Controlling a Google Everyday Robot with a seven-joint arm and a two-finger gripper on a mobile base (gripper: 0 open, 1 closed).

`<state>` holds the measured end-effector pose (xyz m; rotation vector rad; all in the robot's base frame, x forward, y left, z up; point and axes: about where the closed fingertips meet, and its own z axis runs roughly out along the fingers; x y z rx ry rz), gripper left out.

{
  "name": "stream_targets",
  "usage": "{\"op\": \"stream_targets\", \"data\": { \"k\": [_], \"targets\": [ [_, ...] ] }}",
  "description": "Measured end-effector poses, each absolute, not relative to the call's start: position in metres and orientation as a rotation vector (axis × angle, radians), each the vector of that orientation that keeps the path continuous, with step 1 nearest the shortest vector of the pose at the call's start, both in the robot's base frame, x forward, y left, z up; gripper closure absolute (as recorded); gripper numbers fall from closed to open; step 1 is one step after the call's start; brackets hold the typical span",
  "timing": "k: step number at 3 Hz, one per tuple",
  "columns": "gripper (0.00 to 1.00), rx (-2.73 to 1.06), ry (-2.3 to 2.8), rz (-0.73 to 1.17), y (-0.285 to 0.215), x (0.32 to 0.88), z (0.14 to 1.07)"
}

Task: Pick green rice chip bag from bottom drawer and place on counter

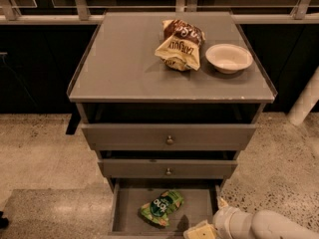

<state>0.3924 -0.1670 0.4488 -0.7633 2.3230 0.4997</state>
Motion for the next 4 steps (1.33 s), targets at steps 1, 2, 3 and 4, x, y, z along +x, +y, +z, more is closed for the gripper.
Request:
{"op": "stream_targets", "data": {
  "k": [1,2,3,4],
  "targets": [
    [0.0,-0.766,2.308,0.596,-0.131,0.407,0.392],
    [0.0,-0.765,2.308,0.596,-0.131,0.407,0.392],
    [0.0,-0.676,2.283,0.575,-0.128,0.411,0.377],
    [0.0,-0.602,2.246,0.569,-0.119,0.426,0.35]
  ]
}}
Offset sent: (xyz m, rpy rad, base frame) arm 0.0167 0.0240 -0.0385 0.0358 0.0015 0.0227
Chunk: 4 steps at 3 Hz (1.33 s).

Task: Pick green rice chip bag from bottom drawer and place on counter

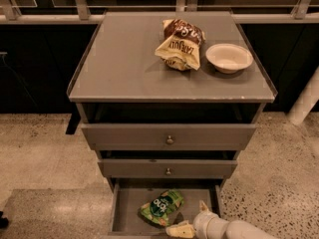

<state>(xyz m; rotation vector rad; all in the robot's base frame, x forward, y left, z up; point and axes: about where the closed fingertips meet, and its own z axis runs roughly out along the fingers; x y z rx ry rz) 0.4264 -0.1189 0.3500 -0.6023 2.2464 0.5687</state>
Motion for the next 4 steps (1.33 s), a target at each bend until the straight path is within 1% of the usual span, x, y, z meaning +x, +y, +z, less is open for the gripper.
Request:
{"op": "stream_targets", "data": {
  "k": [2,4],
  "targets": [
    [0.0,-0.591,2.231,0.604,-0.087,0.471,0.275],
    [0.0,-0.726,2.295,0.626,-0.045,0.504,0.198]
  ]
}}
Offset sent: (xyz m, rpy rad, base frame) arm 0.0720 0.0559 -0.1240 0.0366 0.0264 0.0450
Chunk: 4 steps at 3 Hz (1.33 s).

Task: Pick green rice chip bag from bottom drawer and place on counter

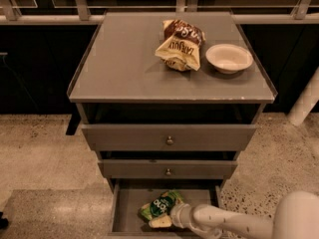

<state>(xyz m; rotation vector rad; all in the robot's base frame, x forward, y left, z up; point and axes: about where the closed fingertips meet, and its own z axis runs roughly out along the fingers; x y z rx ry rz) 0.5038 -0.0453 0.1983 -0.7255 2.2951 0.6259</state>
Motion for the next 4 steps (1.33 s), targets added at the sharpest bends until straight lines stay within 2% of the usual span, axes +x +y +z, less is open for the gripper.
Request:
{"op": "stream_targets", "data": {
  "k": [2,3,4],
  "targets": [
    [0.0,-0.804,2.338,0.568,-0.031,0.519,0.151],
    [0.19,-0.804,2.338,0.568,-0.031,0.519,0.151],
    [0.42,-0.804,2.338,0.568,-0.031,0.519,0.151]
  ]
}}
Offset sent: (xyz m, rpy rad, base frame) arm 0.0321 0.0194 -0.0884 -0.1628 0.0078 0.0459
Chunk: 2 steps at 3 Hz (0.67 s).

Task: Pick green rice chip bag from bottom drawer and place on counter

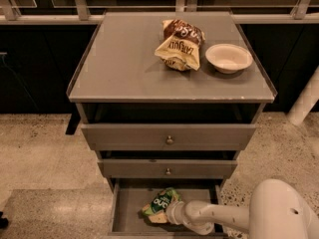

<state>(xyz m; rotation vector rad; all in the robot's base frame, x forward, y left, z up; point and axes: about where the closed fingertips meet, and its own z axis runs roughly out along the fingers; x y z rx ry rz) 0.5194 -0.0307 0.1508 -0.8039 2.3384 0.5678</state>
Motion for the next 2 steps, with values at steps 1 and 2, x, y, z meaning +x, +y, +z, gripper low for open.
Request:
{"op": "stream_targets", "data": {
  "k": [1,2],
  "targets": [
    [0.65,-0.804,2.338,0.568,-0.0306,0.5194,0.1508],
    [0.89,-0.804,2.338,0.568,-0.0306,0.5194,0.151]
  ]
}}
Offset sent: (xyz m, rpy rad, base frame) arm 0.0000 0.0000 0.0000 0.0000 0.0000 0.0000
